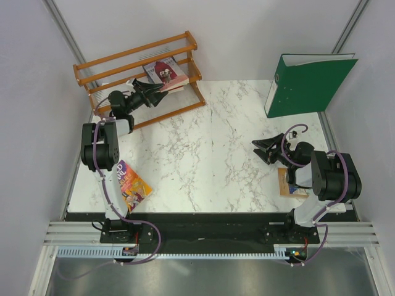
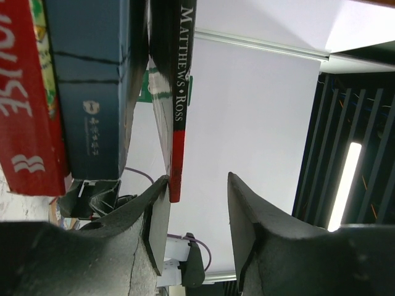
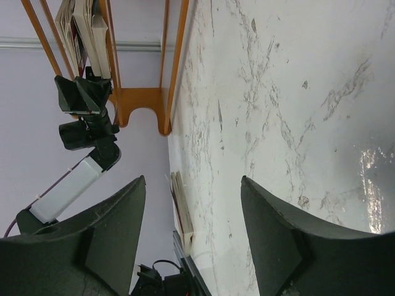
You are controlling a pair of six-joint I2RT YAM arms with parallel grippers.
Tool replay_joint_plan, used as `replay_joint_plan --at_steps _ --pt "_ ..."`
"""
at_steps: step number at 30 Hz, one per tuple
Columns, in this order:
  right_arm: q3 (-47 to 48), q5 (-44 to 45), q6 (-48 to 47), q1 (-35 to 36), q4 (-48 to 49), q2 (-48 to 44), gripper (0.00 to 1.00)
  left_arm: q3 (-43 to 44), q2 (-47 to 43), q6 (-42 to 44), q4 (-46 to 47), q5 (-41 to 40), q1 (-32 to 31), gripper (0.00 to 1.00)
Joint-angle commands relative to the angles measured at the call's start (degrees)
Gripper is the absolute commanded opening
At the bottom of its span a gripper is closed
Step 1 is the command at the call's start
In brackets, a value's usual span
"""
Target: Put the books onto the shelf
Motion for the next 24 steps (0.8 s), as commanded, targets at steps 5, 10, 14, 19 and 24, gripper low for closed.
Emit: replay_joint_plan --at_steps 5,10,14,19,24 --pt "-0.42 -0.76 0.09 0.19 3.44 0.63 0.70 -3.90 -4.46 -26.30 2.74 -2.12 -0.08 0.49" --pt "-0.33 -0.76 0.18 0.10 3.70 0.89 0.70 -6.44 -6.12 -24.72 0.99 -2.12 -0.17 0.51" --pt "-0.42 -0.93 0.53 0.19 4.40 1.07 0.70 -9.34 -6.39 -24.19 0.98 -2.20 -0.17 0.53" --pt "-0.42 -1.02 0.88 0.19 4.93 1.33 0.71 -9.61 -6.04 -22.43 0.54 -0.53 -0.17 0.53" --pt "-0.51 -1.02 1.23 0.19 5.55 1.69 0.71 -8.12 -6.92 -15.85 -5.40 2.45 -0.17 0.52"
